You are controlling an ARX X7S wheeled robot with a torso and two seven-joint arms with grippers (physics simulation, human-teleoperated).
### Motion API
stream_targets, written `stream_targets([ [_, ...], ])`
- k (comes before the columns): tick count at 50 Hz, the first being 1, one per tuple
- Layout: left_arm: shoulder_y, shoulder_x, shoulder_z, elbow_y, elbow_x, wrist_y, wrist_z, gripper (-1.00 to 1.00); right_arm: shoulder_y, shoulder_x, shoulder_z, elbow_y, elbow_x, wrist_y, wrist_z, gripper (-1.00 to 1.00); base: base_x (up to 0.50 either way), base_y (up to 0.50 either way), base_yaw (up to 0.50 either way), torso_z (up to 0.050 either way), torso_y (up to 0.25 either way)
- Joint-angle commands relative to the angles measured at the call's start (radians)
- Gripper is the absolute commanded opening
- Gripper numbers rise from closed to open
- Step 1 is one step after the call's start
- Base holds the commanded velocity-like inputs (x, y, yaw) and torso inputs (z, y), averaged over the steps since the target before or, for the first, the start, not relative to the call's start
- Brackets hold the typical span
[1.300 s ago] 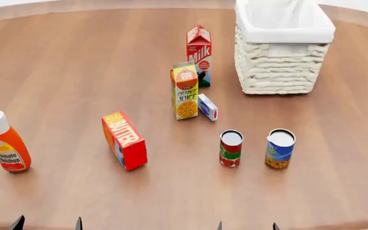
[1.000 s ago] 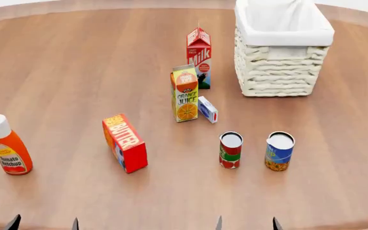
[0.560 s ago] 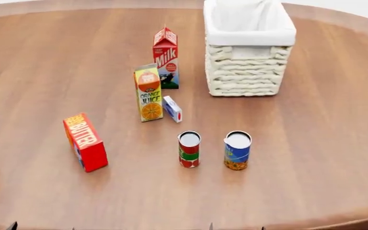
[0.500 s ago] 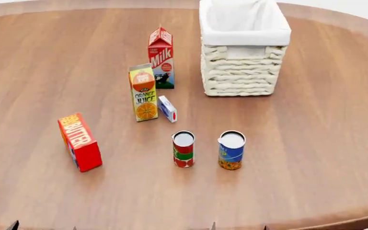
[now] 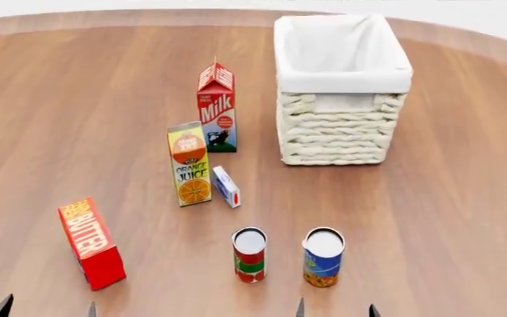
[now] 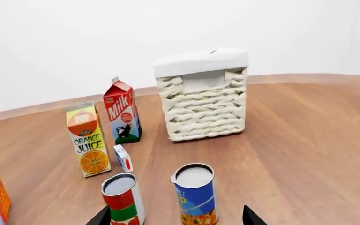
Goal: Pick up the alphabet soup, and put it in the basket.
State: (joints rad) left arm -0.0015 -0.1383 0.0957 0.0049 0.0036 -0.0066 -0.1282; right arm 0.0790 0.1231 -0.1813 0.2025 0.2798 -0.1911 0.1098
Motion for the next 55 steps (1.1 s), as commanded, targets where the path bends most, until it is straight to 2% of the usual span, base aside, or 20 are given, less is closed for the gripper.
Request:
stream_targets([
  [1, 0.072, 0.005, -0.018, 0.151, 0.014, -0.020, -0.015, 1.00, -0.008, -0.019, -0.016, 0.015, -0.006, -0.005, -0.002, 1.00, 0.50, 0.00, 0.00, 0.000, 0.000],
  [7, 0.186, -0.021, -0.049, 0.363, 0.004, -0.026, -0.031, 1.00, -0.056, -0.005, -0.026, -0.078, -0.013, 0.000, 0.022, 1.00, 0.50, 0.00, 0.00, 0.000, 0.000],
  [12, 0.231, -0.009, -0.104, 0.523, -0.001, -0.155, -0.091, 1.00, -0.093, 0.004, -0.035, -0.144, -0.022, -0.002, 0.042, 1.00, 0.50, 0.00, 0.00, 0.000, 0.000],
  [18, 0.266, -0.025, -0.124, 0.586, -0.054, -0.157, -0.072, 1.00, -0.101, 0.008, -0.045, -0.160, -0.030, -0.008, 0.051, 1.00, 0.50, 0.00, 0.00, 0.000, 0.000],
  [31, 0.249, -0.033, -0.117, 0.563, -0.060, -0.143, -0.084, 1.00, -0.099, 0.013, -0.049, -0.160, -0.041, -0.018, 0.080, 1.00, 0.48, 0.00, 0.00, 0.000, 0.000],
  [55, 0.243, -0.048, -0.111, 0.557, -0.087, -0.138, -0.099, 1.00, -0.101, 0.025, -0.067, -0.156, -0.041, -0.061, 0.091, 1.00, 0.00, 0.00, 0.00, 0.000, 0.000],
])
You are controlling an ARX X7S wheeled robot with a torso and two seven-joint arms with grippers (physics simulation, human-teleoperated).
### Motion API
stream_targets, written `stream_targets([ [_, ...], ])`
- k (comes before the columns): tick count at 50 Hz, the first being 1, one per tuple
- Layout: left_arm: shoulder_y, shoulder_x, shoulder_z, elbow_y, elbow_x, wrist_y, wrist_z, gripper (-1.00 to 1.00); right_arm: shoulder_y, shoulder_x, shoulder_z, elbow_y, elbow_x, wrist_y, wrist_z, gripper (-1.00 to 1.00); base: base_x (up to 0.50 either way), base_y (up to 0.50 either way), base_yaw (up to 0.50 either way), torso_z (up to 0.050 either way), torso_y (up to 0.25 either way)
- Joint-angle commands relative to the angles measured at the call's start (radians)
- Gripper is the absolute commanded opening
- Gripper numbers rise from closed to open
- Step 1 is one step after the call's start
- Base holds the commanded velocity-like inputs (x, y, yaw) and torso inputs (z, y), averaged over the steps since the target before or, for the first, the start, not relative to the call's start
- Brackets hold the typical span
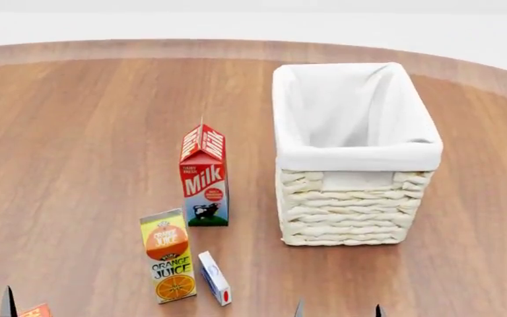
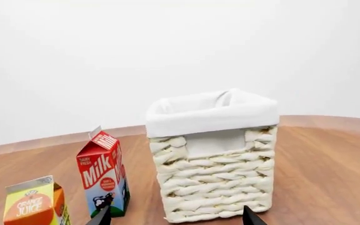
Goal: Pick up the alphabet soup, and put it in the basket.
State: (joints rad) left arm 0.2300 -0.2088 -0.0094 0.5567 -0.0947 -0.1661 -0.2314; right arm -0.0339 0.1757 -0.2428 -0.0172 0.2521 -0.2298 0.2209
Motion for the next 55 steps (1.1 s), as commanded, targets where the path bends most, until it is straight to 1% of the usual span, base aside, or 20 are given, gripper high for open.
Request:
stream_targets([
  [1, 0.012, 0.022, -0.006, 0.006, 0.010, 0.022, 0.004, 1.00, 0.014, -0.028, -0.007, 0.065, -0.002, -0.016, -0.024, 1.00, 0.00, 0.00, 0.00, 0.000, 0.000],
  [4, 0.011, 0.020, -0.005, 0.005, 0.007, 0.021, 0.003, 1.00, 0.013, -0.022, -0.008, 0.057, 0.028, -0.007, -0.040, 1.00, 0.00, -0.24, 0.00, 0.000, 0.000],
  [7, 0.008, 0.018, -0.002, 0.002, 0.007, 0.022, 0.000, 1.00, 0.009, -0.021, -0.006, 0.048, 0.009, -0.014, -0.020, 1.00, 0.00, -0.48, 0.00, 0.000, 0.000],
  [18, 0.006, 0.011, 0.002, 0.002, 0.001, 0.020, -0.007, 1.00, 0.010, -0.013, -0.008, 0.038, 0.026, -0.008, -0.013, 1.00, 0.00, 0.00, 0.00, 0.000, 0.000],
  [19, 0.006, 0.010, 0.001, 0.003, -0.001, 0.020, -0.007, 1.00, 0.014, -0.012, -0.005, 0.033, 0.034, 0.020, -0.002, 1.00, 0.50, 0.00, 0.00, 0.000, 0.000],
  [28, 0.003, 0.005, 0.003, 0.003, -0.006, 0.018, -0.014, 1.00, 0.014, -0.012, -0.008, 0.043, 0.027, -0.011, 0.002, 1.00, 0.50, 0.00, 0.00, 0.000, 0.000],
  [34, 0.005, 0.002, 0.004, 0.005, -0.009, 0.019, -0.017, 1.00, 0.017, -0.012, -0.013, 0.053, 0.016, -0.020, 0.012, 1.00, 0.00, 0.00, 0.00, 0.000, 0.000],
  [40, 0.012, -0.003, -0.009, 0.014, -0.019, 0.020, -0.025, 1.00, 0.017, -0.012, -0.024, 0.046, -0.007, 0.013, 0.040, 1.00, 0.00, 0.00, 0.00, 0.000, 0.000],
  [44, 0.007, -0.006, -0.023, 0.002, -0.034, 0.018, -0.029, 1.00, -0.010, 0.014, -0.013, -0.046, 0.046, 0.122, 0.064, 1.00, 0.00, 0.00, 0.00, 0.000, 0.000],
  [47, 0.012, -0.007, -0.023, 0.001, -0.039, 0.016, -0.029, 1.00, -0.051, 0.064, -0.016, -0.206, 0.069, 0.293, 0.117, 1.00, 0.00, 0.00, 0.00, 0.000, 0.000],
  [48, 0.015, -0.008, -0.022, 0.002, -0.040, 0.017, -0.029, 1.00, -0.076, 0.093, -0.010, -0.293, 0.131, 0.396, 0.130, 1.00, 0.00, 0.00, 0.00, 0.000, 0.000],
  [50, 0.023, -0.008, -0.025, -0.004, -0.045, 0.024, -0.028, 1.00, -0.104, 0.129, -0.013, -0.378, 0.177, 0.476, 0.133, 1.00, 0.00, 0.00, 0.00, 0.000, 0.000],
  [51, 0.031, -0.007, -0.027, -0.004, -0.048, 0.028, -0.029, 1.00, -0.122, 0.160, -0.010, -0.441, 0.235, 0.569, 0.146, 1.00, 0.00, 0.00, 0.00, 0.000, 0.000],
  [52, 0.035, -0.007, -0.028, -0.002, -0.052, 0.030, -0.029, 1.00, -0.129, 0.173, -0.011, -0.468, 0.240, 0.601, 0.163, 1.00, 0.00, 0.00, 0.00, 0.000, 0.000],
  [53, 0.043, -0.007, -0.031, 0.005, -0.060, 0.032, -0.028, 1.00, -0.130, 0.206, -0.031, -0.517, 0.227, 0.698, 0.206, 1.00, 0.00, 0.00, 0.00, 0.000, 0.000],
  [55, 0.049, -0.006, -0.033, 0.004, -0.066, 0.040, -0.028, 1.00, -0.136, 0.221, -0.014, -0.565, 0.270, 0.781, 0.242, 1.00, 0.00, 0.00, 0.00, 0.000, 0.000],
])
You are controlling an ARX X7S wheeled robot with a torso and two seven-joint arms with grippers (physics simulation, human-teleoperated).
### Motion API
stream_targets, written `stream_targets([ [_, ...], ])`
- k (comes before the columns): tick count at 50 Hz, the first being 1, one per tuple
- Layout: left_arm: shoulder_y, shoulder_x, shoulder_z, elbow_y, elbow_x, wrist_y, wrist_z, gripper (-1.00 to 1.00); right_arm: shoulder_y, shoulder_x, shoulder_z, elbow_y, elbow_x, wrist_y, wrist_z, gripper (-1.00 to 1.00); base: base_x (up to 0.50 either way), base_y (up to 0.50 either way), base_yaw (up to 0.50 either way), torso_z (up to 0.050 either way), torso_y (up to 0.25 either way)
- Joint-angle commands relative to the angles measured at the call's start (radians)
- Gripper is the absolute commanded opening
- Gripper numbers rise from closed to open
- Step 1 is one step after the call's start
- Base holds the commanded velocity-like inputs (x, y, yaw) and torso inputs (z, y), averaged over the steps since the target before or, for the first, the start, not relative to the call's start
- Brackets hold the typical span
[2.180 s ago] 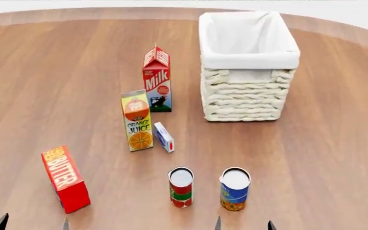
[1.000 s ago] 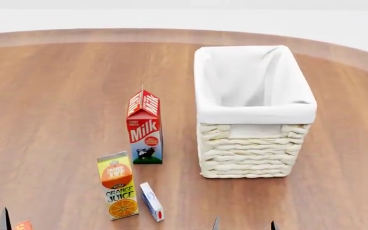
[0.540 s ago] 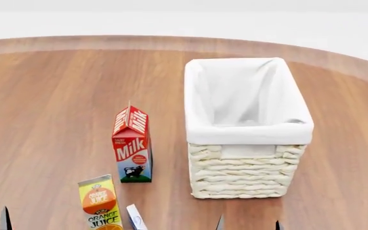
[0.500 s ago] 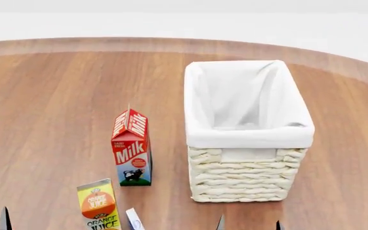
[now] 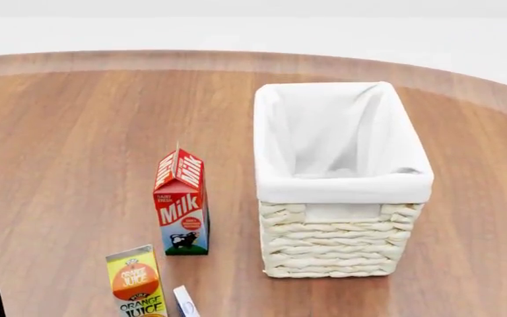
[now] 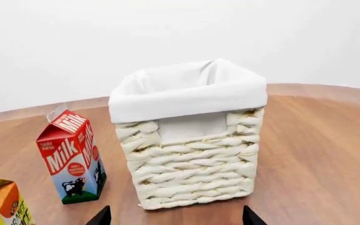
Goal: Pick up the alphabet soup, and put it in the basket.
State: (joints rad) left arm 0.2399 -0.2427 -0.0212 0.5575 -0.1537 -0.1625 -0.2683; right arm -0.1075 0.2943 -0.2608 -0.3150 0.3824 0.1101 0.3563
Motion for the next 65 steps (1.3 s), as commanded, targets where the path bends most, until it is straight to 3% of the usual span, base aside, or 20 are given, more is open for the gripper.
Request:
stream_targets([
  [1, 0.039, 0.029, -0.022, 0.001, -0.008, 0.038, 0.007, 1.00, -0.060, 0.115, 0.010, -0.292, 0.169, 0.482, 0.112, 1.00, 0.00, 0.00, 0.00, 0.000, 0.000],
  [9, 0.049, 0.039, -0.017, -0.007, -0.016, 0.062, -0.001, 1.00, -0.011, 0.171, 0.089, -0.458, 0.376, 0.773, 0.246, 1.00, 0.00, 0.00, 0.00, 0.000, 0.000],
  [21, 0.027, 0.056, 0.013, -0.036, -0.014, 0.070, -0.014, 1.00, -0.027, 0.212, 0.199, -0.532, 0.560, 0.915, 0.339, 1.00, 0.00, 0.00, 0.00, 0.000, 0.000],
  [41, -0.001, 0.034, 0.016, -0.028, -0.041, 0.039, -0.022, 1.00, -0.087, 0.209, 0.210, -0.527, 0.592, 0.899, 0.344, 1.00, 0.00, 0.00, 0.00, 0.000, 0.000],
  [65, 0.019, 0.013, 0.012, 0.005, -0.066, 0.035, -0.030, 1.00, 0.026, 0.189, 0.123, -0.431, 0.587, 0.927, 0.305, 1.00, 0.00, 0.00, 0.00, 0.000, 0.000],
])
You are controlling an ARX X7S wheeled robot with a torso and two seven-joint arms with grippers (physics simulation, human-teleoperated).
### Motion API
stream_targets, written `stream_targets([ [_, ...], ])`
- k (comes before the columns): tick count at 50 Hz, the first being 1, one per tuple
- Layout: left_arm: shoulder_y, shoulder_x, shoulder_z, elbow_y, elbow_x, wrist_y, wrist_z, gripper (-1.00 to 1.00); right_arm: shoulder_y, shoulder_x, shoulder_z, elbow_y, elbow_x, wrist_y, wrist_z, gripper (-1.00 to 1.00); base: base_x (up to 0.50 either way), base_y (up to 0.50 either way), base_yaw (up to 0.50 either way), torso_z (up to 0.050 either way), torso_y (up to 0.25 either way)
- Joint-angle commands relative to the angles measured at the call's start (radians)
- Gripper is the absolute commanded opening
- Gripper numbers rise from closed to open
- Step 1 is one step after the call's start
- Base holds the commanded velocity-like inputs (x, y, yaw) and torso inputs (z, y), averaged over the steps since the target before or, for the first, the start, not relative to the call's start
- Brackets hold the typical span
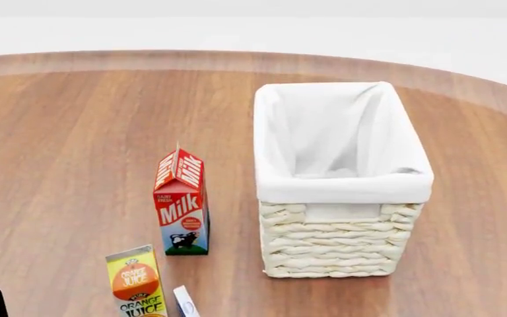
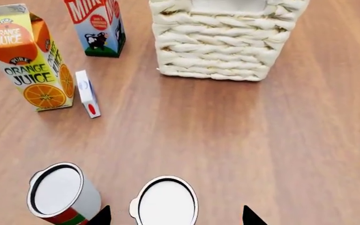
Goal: Pick up the alphabet soup, and put it in the basket.
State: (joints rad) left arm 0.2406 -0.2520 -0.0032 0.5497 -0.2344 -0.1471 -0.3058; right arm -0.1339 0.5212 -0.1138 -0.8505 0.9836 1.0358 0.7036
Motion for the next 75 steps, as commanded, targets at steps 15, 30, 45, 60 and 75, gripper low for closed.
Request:
stream_targets([
  [15, 0.030, 0.018, -0.001, 0.015, 0.013, 0.027, -0.003, 1.00, 0.082, -0.045, -0.064, 0.194, -0.052, -0.027, -0.093, 1.00, 0.00, 0.00, 0.00, 0.000, 0.000],
  [30, 0.039, 0.012, 0.002, 0.024, 0.010, 0.033, -0.014, 1.00, 0.119, -0.047, -0.092, 0.277, -0.077, -0.040, -0.129, 1.00, 0.00, 0.00, 0.00, 0.000, 0.000],
  [45, 0.029, 0.006, 0.018, 0.033, 0.009, 0.024, -0.021, 1.00, 0.140, -0.051, -0.120, 0.321, -0.090, -0.038, -0.139, 1.00, 0.00, 0.00, 0.00, 0.000, 0.000],
  [60, 0.032, -0.003, 0.017, 0.040, -0.007, 0.024, -0.031, 1.00, 0.143, -0.054, -0.147, 0.373, -0.111, -0.060, -0.163, 1.00, 0.00, 0.00, 0.00, 0.000, 0.000],
  [75, 0.038, -0.009, 0.024, 0.043, -0.012, 0.032, -0.035, 1.00, 0.151, -0.058, -0.169, 0.395, -0.118, -0.069, -0.177, 1.00, 0.00, 0.00, 0.00, 0.000, 0.000],
])
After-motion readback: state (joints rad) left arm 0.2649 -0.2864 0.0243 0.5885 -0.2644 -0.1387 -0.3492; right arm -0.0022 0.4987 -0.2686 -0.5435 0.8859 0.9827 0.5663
